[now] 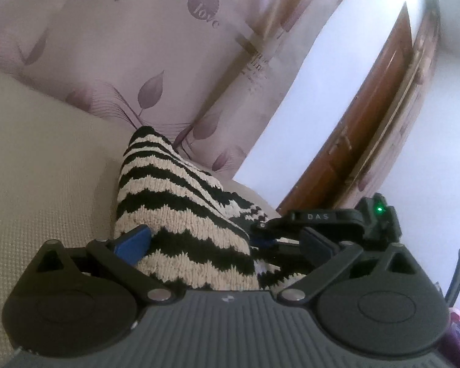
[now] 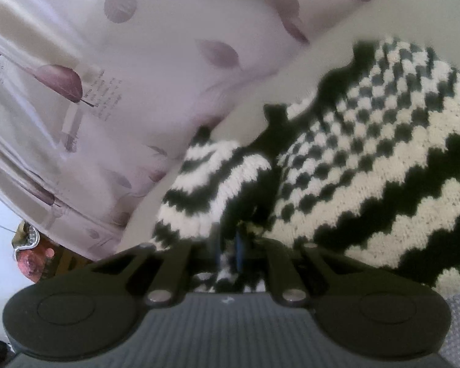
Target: Fold small clothes
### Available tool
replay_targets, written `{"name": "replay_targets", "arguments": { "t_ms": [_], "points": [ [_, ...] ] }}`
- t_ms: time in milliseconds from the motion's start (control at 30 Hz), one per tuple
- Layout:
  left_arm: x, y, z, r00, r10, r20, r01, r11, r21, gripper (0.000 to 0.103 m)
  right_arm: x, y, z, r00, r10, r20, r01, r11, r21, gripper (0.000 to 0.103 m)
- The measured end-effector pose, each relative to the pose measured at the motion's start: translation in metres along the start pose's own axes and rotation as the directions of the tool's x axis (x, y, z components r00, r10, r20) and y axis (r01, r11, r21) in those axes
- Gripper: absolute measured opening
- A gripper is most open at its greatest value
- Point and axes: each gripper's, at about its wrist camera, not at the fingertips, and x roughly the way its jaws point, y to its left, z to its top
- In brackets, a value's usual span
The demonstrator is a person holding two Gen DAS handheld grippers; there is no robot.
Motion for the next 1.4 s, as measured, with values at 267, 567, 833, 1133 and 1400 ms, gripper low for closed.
{"name": "replay_targets", "arguments": {
  "t_ms": [267, 567, 833, 1133, 1400],
  "points": [
    [-0.002, 0.002, -0.005, 1.000, 0.003, -0.003, -0.003, 1.000, 0.013, 0.100, 0.000, -0.009, 0.005, 0.999, 0.051, 0.007, -0.051, 0.995, 0.090, 0.041],
    [0.002, 0.001, -0.004, 1.000, 0.004, 0.003, -0.004, 1.000, 0.000, 0.101, -0.008, -0.006, 0.008, 0.998, 0.027, 0.048, -0.032, 0.994, 0.106, 0.070],
    [0.001, 0.000, -0.005, 1.000, 0.007, 0.003, -0.007, 1.000, 0.004, 0.101, 0.006, 0.002, 0.005, 0.998, 0.070, -0.006, -0.070, 0.995, 0.073, 0.071],
    [0.001, -0.001, -0.006, 1.000, 0.009, 0.005, -0.009, 1.000, 0.009, 0.101, 0.021, 0.004, 0.004, 0.999, 0.036, -0.001, -0.036, 0.998, 0.052, 0.035],
    [0.001, -0.001, -0.005, 1.000, 0.014, 0.006, -0.014, 1.000, 0.012, 0.101, 0.031, 0.016, 0.003, 0.998, 0.064, 0.002, -0.064, 0.996, 0.061, 0.077]
  ]
}}
